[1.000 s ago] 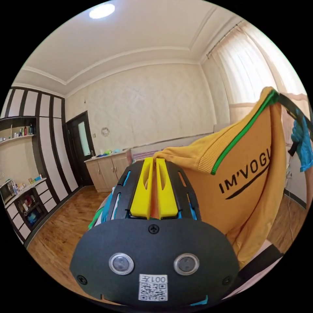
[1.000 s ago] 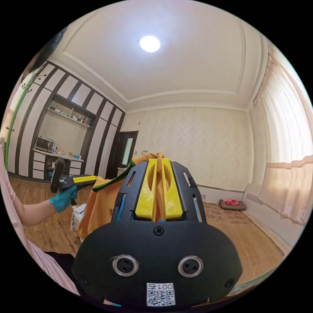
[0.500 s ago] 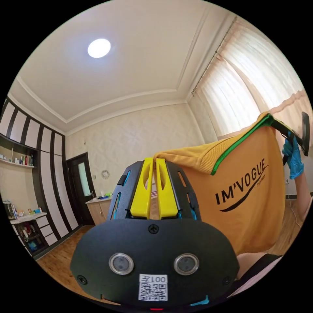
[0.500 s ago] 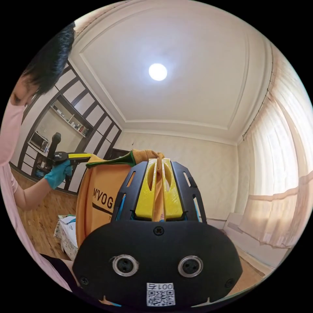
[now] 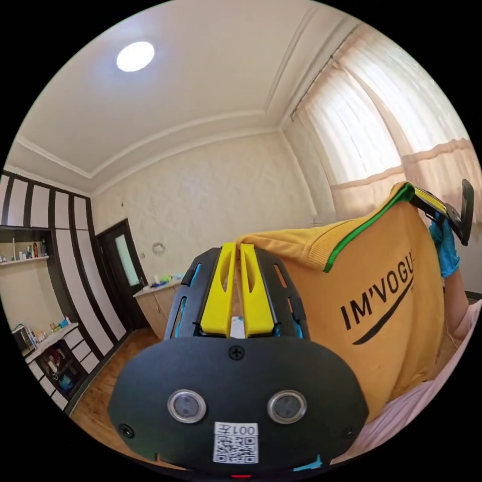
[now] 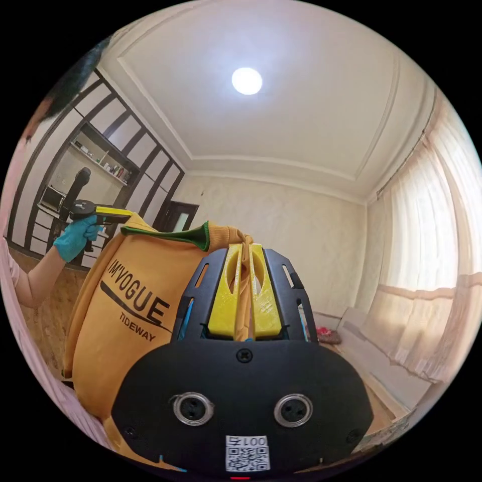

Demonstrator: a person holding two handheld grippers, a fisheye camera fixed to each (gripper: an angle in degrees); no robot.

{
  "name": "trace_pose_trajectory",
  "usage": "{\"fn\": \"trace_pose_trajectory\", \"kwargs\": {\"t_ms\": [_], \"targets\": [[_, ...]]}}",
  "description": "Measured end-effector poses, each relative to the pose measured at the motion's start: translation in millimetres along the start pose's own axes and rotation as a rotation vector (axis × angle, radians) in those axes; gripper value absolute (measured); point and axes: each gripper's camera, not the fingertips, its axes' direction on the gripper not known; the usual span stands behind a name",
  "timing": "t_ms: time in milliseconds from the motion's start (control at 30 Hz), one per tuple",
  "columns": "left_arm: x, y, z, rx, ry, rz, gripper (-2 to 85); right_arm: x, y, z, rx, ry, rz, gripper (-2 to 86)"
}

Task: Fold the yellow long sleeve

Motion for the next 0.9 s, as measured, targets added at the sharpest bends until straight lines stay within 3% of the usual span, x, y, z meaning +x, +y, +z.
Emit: {"fn": "trace_pose_trajectory", "kwargs": {"t_ms": [267,533,900], "targets": [[1,55,136,-0.304,0.104,-0.085,-1.4,-14,97,104,-0.263,0.013,0.009,1.6],[4,105,237,-0.534,0.185,-0.143,-1.5,-20,205,181,-0.513,-0.057,0.223,1.6],[-33,79,346,-0.564,0.161,-0.162,-1.5,-14,224,281,-0.533,-0.061,0.141,1.5]]}}
